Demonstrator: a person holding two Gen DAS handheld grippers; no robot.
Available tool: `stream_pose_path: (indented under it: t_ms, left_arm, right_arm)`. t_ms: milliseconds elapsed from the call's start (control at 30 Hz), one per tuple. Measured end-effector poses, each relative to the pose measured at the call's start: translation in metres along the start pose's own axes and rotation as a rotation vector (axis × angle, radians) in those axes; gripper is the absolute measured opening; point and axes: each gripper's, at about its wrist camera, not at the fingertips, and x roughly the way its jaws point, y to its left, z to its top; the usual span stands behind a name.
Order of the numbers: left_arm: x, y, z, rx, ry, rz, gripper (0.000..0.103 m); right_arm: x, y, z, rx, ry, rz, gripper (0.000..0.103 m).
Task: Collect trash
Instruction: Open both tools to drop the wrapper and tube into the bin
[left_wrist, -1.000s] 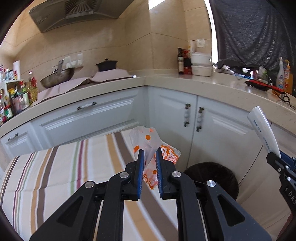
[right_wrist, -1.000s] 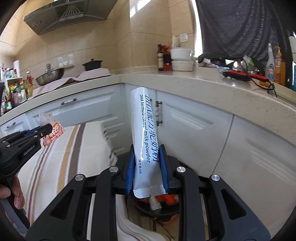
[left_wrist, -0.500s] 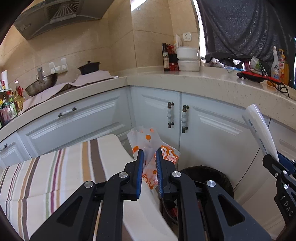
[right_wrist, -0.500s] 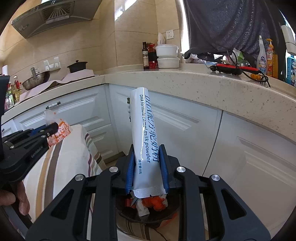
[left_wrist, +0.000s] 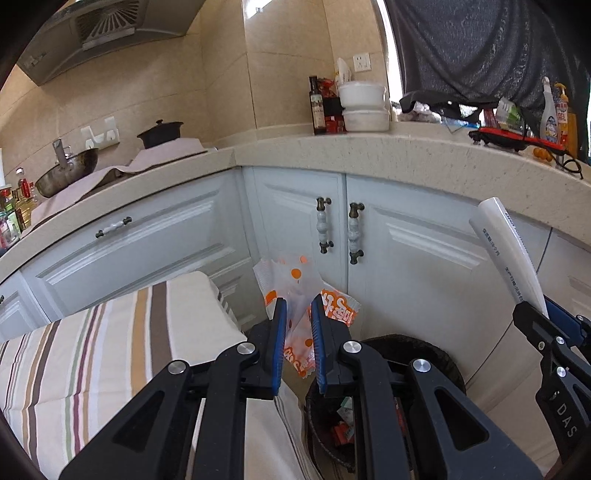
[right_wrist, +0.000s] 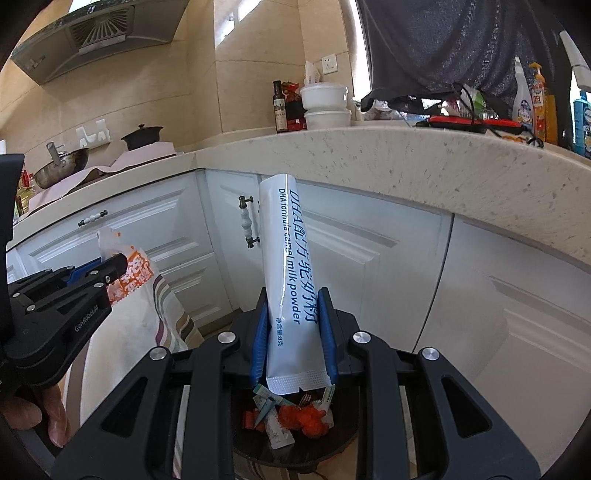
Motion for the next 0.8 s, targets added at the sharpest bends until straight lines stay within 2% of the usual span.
stream_pose_path:
  t_ms: [467,700,800]
  left_arm:
    - [0.038,-0.025,0.001,0.054,0.059,-0.002,0.015]
    - [0.05,-0.025,0.002,0.037,0.092,-0.012,0.017]
    - [0.052,-0.024,0.004,0.028,0.09,-0.009,0.03]
  right_arm:
    - [0.044,-0.015,-0.006,0.036,0.053,-0.008,0.025]
    - [0.057,-0.02,-0.01,0.043,0.066,-0.019,0.025]
    - [0.062,-0.018,-0.009,0.045,0.07,-0.02,0.026]
